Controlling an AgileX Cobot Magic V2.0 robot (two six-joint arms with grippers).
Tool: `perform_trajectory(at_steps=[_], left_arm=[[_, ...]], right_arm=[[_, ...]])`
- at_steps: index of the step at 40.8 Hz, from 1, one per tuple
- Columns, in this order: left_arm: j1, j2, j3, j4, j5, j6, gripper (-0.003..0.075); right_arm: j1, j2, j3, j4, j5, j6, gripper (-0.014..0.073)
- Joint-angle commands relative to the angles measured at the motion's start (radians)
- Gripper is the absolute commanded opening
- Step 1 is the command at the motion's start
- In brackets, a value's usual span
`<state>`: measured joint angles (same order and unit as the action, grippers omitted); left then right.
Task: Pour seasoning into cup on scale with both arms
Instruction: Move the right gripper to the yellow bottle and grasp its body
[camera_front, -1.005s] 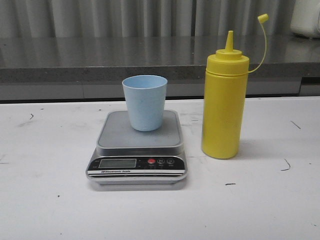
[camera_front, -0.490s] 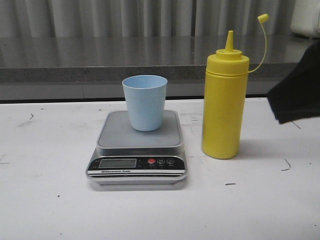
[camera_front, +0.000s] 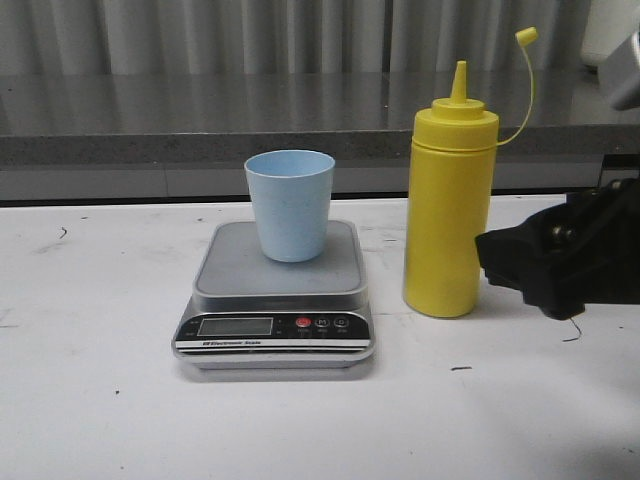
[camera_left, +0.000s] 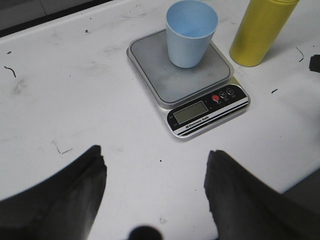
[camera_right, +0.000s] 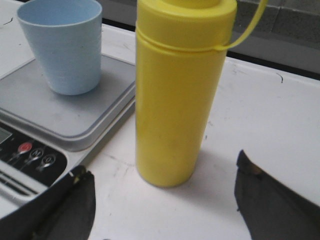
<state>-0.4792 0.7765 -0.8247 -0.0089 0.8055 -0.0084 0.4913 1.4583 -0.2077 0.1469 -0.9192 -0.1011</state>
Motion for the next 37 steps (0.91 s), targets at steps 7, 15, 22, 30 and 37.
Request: perform_trajectory(at_steps=[7,15,22,30,37], left_arm=[[-0.007,-0.003,-0.025,-0.002,-0.070,-0.004,0.0418],[-0.007,-0.003,-0.025,-0.002,-0.072,-0.004,0.0418],[-0.007,-0.003,-0.025,-0.002,-0.072,-0.004,0.0418],[-0.007,-0.003,-0.025,-0.002,-0.072,-0.004,0.0418],[-0.007,-0.003,-0.025,-0.002,-0.072,-0.004,0.0418]], right_arm=[[0.001,0.201,-0.039,0.005,-0.370,0.072,0.0591],[0.001,0.281,-0.108,0.005,-0.371,0.072,0.0591],[-0.004,0.299,-0.173,0.039,-0.369,0.072,0.0591],[-0.014,0.350,-0.267,0.039,-0.366,0.073,0.0591],[-0.014,0.404,-0.332,0.041,-0.369,0.073,0.0591]])
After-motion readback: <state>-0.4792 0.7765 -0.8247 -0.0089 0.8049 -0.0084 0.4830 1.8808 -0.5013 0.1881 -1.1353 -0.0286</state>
